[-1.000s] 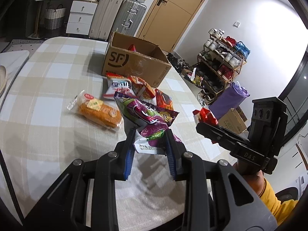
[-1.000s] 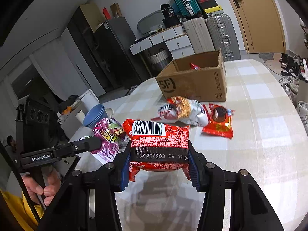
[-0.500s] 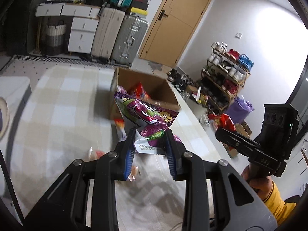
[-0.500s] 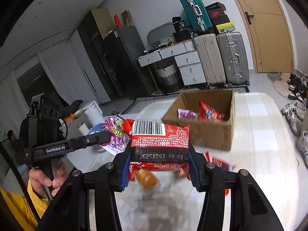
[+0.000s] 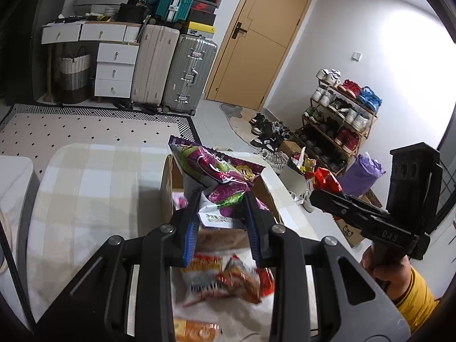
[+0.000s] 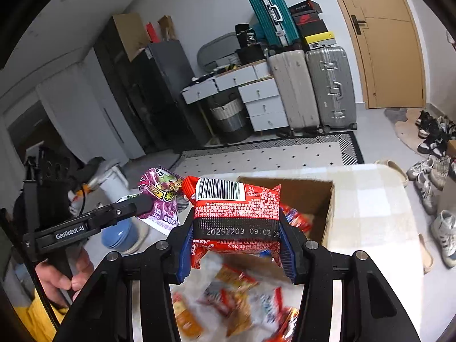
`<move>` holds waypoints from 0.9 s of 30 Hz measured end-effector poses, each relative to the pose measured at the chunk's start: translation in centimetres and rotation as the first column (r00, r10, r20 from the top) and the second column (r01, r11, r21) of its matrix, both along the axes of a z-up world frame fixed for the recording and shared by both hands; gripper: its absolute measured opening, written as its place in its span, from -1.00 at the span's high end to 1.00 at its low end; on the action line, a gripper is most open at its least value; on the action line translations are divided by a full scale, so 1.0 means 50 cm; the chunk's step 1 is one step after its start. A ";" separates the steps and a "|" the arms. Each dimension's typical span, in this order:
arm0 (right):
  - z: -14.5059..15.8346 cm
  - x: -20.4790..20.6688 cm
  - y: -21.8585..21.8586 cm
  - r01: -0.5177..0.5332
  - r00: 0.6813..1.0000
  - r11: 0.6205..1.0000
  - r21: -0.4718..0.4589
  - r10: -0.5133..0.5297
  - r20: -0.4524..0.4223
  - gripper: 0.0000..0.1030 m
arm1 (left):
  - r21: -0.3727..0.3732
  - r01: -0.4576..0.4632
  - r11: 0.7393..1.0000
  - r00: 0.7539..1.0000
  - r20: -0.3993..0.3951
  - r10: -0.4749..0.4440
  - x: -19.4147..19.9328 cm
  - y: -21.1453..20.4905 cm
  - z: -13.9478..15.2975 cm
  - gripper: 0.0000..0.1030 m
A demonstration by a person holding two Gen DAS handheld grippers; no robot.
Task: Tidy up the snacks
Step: 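Carry the purple candy bag and red snack pack with both tools over the box, then open both tools to drop the two bags into the box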
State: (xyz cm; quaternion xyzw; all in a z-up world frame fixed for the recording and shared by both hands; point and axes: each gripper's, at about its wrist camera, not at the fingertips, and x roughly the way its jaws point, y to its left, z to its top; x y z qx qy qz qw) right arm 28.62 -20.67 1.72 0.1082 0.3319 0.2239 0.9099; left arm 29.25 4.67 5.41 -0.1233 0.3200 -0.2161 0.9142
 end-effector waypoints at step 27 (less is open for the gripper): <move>-0.170 0.231 0.004 0.018 0.981 0.995 -0.102 -0.038 -0.191 0.02 | 0.232 0.057 0.971 0.995 -0.097 -0.036 0.293 -0.273 -0.134 0.49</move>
